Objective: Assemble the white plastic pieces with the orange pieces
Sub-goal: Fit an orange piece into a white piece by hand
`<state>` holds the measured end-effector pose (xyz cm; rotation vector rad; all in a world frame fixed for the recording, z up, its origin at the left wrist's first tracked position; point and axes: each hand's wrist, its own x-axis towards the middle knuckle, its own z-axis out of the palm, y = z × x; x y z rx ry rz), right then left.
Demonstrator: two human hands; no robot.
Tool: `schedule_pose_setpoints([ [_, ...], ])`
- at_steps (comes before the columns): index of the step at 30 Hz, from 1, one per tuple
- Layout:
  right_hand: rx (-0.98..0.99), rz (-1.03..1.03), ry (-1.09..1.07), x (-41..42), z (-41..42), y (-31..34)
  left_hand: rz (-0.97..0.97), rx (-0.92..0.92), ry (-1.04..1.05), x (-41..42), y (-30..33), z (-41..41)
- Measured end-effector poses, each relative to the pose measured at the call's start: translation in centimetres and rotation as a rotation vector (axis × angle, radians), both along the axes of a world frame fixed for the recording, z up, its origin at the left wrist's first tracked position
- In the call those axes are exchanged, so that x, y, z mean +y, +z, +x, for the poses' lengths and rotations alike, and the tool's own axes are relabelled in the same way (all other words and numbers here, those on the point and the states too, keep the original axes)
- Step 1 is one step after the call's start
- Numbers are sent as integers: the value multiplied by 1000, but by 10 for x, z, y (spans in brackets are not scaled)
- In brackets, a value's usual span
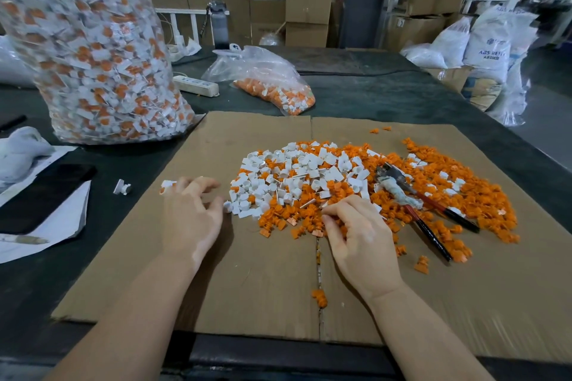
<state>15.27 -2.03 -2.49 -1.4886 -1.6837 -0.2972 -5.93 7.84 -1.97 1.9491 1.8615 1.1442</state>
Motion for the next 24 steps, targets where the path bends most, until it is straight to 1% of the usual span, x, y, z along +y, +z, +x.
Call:
schedule_pose_setpoints([
  [3, -6, -12, 4, -1, 0, 0, -57, -33, -90, -2, -2, 5],
  [7, -68, -46, 67, -2, -1, 1, -114, -89, -96, -1, -4, 7],
  [9, -152, -69, 100, -1, -4, 1, -85, -161, -83, -2, -1, 8],
  [11, -270, -105, 91, 0, -7, 0, -45, -212, -95, -5, 3, 10],
  [14, -375, -149, 40, 3, -9, -1, -39, -217, -185, -10, 8, 19],
  [19, -355, -152, 17, 3, -9, -2, -30, -129, -347, -25, 10, 39],
  [24, -312, -178, -15, 2, -9, -1, -41, -82, -421, -36, 8, 56],
])
